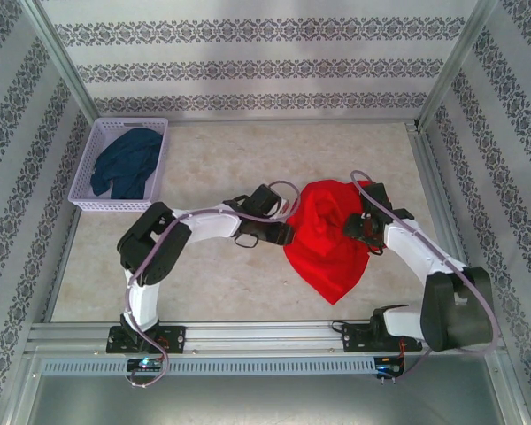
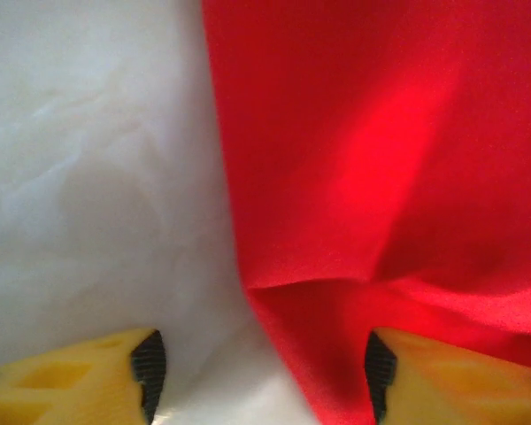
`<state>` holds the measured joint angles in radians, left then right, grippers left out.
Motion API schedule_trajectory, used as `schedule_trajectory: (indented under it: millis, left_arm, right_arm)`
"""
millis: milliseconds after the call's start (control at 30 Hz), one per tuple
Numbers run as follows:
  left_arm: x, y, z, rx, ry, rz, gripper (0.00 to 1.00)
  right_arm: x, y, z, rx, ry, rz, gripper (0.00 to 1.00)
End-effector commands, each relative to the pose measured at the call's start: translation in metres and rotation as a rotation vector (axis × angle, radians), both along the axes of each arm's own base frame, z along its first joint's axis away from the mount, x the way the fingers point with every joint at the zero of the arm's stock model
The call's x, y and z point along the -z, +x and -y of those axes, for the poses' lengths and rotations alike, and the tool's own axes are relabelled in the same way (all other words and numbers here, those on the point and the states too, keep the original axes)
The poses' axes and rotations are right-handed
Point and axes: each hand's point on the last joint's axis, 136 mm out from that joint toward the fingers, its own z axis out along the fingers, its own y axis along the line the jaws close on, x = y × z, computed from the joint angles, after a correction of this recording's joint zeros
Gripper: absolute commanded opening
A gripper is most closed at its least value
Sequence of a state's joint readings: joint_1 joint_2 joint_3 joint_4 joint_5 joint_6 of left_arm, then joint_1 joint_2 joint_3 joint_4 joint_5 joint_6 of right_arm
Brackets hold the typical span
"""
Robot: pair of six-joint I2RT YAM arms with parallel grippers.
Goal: Fold the inside-out t-shirt
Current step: Flatten out the T-shirt at the center of the table.
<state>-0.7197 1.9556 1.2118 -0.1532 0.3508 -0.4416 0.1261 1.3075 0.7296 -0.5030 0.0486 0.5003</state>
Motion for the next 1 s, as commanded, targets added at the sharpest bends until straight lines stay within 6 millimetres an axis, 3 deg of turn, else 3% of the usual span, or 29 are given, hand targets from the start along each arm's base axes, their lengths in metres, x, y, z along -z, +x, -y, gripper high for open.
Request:
schedule_trajectory:
  millis: [0, 100, 167, 267, 333, 500, 600, 667, 867, 967]
  left_arm:
    - [-0.02, 0.008, 0.036, 0.033, -0.143, 0.015, 0.39]
    - [-0.043, 0.021, 0.038, 0.036, -0.181, 0.075, 0.13]
    - [-0.064, 0.033, 0.032, 0.019, -0.223, 0.121, 0.0]
    - [-0.094, 0.05, 0.007, -0.032, -0.244, 0.186, 0.0]
    - [-0.119, 0.063, -0.023, -0.102, -0.242, 0.241, 0.0]
    - [-0.213, 0.082, -0.137, -0.36, -0.1, 0.503, 0.0]
    - [-0.273, 0.076, -0.192, -0.484, 0.029, 0.674, 0.0]
    - [-0.308, 0.068, -0.212, -0.519, 0.073, 0.754, 0.0]
    - [-0.396, 0.034, -0.246, -0.575, 0.11, 0.945, 0.0]
    - [-0.422, 0.018, -0.251, -0.564, 0.092, 0.991, 0.0]
  right_arm:
    - [-0.019, 0.028, 0.008, 0.018, -0.034, 0.104, 0.28]
    - [-0.05, 0.041, 0.005, -0.03, -0.043, 0.203, 0.01]
    - [-0.077, 0.047, 0.002, -0.071, -0.057, 0.275, 0.0]
    - [-0.12, 0.048, -0.004, -0.12, -0.054, 0.38, 0.0]
    - [-0.153, 0.045, -0.017, -0.162, -0.003, 0.455, 0.0]
    - [-0.262, 0.033, -0.062, -0.326, 0.052, 0.692, 0.0]
    - [-0.323, 0.025, -0.085, -0.417, 0.063, 0.82, 0.0]
    - [-0.354, 0.021, -0.091, -0.453, 0.046, 0.882, 0.0]
    - [-0.424, 0.013, -0.066, -0.414, -0.124, 1.019, 0.0]
    - [-0.453, 0.002, -0.057, -0.391, -0.155, 1.085, 0.0]
